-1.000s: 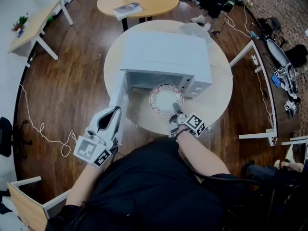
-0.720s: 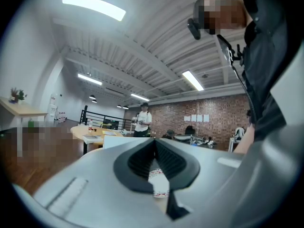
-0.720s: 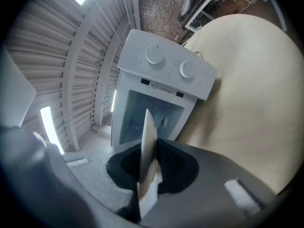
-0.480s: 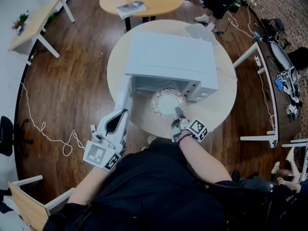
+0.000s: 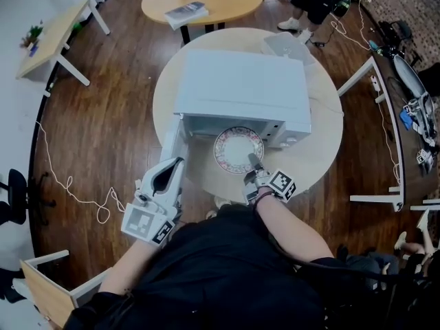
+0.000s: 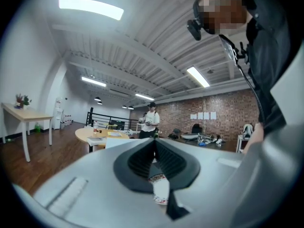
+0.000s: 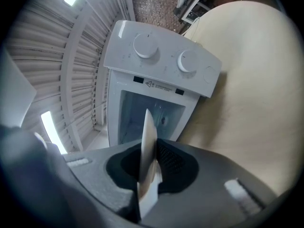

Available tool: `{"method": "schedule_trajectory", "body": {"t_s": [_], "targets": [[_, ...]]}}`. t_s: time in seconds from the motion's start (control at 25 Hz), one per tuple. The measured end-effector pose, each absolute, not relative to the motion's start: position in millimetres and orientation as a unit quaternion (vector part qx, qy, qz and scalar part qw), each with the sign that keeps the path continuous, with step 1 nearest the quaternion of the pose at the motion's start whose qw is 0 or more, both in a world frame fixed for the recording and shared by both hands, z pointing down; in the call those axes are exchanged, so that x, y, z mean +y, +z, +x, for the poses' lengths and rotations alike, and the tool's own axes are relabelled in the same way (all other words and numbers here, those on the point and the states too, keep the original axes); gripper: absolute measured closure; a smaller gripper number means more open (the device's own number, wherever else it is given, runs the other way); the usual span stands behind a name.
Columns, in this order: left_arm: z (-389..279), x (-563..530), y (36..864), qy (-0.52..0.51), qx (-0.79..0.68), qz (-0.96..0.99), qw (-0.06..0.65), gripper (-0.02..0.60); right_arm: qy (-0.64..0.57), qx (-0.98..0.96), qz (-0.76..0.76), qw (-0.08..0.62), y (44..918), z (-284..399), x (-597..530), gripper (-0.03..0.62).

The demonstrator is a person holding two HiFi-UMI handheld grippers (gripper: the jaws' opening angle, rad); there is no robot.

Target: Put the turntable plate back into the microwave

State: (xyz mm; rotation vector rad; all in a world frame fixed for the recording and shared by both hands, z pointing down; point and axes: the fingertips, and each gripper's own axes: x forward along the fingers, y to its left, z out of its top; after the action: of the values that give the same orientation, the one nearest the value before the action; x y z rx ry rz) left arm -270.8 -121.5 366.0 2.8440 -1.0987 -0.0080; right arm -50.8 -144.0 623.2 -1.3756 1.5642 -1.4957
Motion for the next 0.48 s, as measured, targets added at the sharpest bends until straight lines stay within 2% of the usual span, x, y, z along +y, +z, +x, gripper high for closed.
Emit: {"method": "schedule_trajectory", "body": {"t_s": [0.48], "targets": [[-278, -136, 356, 0.007, -0.383, 0.923, 0.037, 0.575, -0.567, 0.594, -0.493, 0.289, 630, -67, -172, 0.559]]}}
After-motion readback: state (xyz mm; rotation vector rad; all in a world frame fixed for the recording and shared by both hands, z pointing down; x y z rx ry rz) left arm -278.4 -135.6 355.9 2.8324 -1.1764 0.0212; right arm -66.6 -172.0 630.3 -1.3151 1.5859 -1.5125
